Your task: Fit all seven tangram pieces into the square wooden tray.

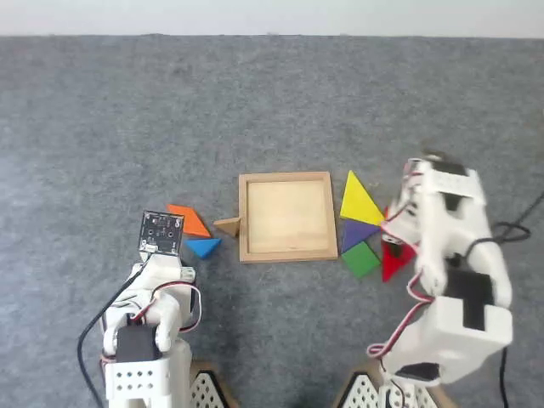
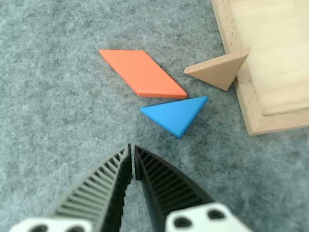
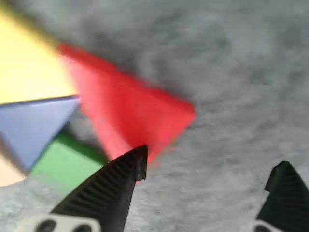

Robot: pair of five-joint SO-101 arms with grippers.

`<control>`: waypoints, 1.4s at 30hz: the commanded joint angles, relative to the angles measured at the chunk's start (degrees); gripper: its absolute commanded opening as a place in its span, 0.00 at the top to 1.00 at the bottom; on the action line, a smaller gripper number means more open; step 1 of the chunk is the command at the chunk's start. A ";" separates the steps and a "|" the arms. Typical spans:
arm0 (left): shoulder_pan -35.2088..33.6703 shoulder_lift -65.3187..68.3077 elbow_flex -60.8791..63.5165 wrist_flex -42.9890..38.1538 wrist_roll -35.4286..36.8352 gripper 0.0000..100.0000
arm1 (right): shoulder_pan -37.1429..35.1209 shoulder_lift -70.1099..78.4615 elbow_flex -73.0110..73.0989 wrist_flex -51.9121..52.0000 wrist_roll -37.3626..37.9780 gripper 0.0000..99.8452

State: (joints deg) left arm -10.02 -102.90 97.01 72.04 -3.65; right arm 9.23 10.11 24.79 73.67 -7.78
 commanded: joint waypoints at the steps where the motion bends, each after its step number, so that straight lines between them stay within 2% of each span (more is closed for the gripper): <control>1: -0.26 -1.14 -0.48 0.26 0.44 0.99 | 5.23 -1.19 0.09 0.57 0.70 0.60; 8: -0.26 -1.14 -0.48 0.26 0.44 0.99 | 6.37 -1.54 5.54 -4.97 3.69 0.60; 11: -0.26 -1.14 -0.48 0.26 0.44 0.99 | 4.79 -1.54 5.63 -6.99 3.69 0.60; 19: -0.26 -1.14 -0.48 0.26 0.44 0.99 | -8.84 -1.54 1.67 -6.37 3.34 0.60; 31: -0.26 -1.14 -0.48 0.26 0.44 0.99 | -24.84 -2.15 -5.98 -6.29 3.25 0.60; 34: -0.26 -1.14 -0.48 0.26 0.44 0.99 | -24.57 -3.03 -7.47 -4.88 3.25 0.60; 38: -0.26 -1.14 -0.48 0.26 0.44 0.99 | -20.53 -7.96 -9.85 1.10 3.52 0.60; 42: -0.26 -1.14 -0.48 0.26 0.44 0.99 | -15.96 -15.87 -7.74 2.59 4.40 0.60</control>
State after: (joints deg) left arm -10.02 -102.90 97.01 72.04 -3.65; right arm -9.49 1.93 18.20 74.99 -4.79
